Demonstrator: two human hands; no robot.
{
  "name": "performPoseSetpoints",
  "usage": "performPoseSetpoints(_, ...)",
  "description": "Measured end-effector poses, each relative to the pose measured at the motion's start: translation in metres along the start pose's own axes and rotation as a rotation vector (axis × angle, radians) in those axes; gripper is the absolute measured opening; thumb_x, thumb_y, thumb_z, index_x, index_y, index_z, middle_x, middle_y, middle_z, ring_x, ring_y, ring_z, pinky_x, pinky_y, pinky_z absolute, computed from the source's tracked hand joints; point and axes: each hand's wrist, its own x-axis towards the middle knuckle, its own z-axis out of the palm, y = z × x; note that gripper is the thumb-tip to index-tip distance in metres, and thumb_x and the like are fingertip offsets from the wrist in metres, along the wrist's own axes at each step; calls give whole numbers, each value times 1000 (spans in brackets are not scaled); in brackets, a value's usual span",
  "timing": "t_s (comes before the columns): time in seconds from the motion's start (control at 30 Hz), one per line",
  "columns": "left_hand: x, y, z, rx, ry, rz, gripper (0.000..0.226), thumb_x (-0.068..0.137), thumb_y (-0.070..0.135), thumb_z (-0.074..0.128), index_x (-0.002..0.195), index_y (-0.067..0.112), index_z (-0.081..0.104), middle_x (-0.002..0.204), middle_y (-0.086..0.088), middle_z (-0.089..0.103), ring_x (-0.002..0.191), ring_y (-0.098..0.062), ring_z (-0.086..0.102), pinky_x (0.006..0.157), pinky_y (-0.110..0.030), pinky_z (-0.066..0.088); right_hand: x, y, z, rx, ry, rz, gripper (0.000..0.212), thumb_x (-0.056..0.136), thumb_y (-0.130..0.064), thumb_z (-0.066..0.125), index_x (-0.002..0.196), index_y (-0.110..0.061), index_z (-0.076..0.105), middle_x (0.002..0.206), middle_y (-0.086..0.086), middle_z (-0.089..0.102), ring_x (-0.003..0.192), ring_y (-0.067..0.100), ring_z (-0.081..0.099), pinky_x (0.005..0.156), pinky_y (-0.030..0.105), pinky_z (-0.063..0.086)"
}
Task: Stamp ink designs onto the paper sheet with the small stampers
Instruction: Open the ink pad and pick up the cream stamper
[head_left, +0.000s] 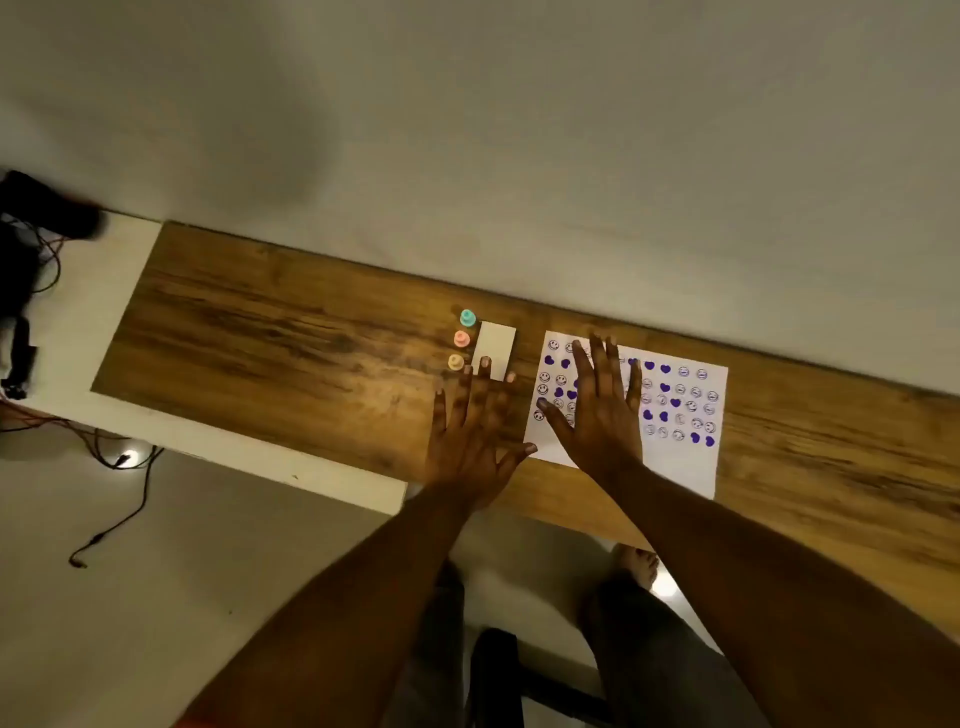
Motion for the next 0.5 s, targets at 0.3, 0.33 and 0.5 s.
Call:
performPoseSetpoints(0.3,7,-28,56,-1,-4,-15,92,97,81,16,166,32,-20,176,-9,-22,163,-32,-14,129,-59,-4,60,-6,52,-189,-41,-256,81,105,-67,36,166,-16,24,176,9,16,164,28,6,128,64,-1)
performPoseSetpoints(0.33,8,-30,62,-10,14,-13,91,98,80,17,168,31,-15,176,-10,-20,163,-32,-14,129,-59,-4,67,-6,56,-199,-48,-271,80,105,-67,35,166,-17,25,176,8,15,164,28,5,127,64,-4)
performPoseSetpoints(0.5,11,-45,87,-22,96,6,91,99,80,19,170,28,-7,178,-10,-13,164,-31,-13,128,-63,4,83,-12,74,-207,-75,-313,77,103,-69,22,164,-23,32,176,4,17,164,26,7,126,65,-8)
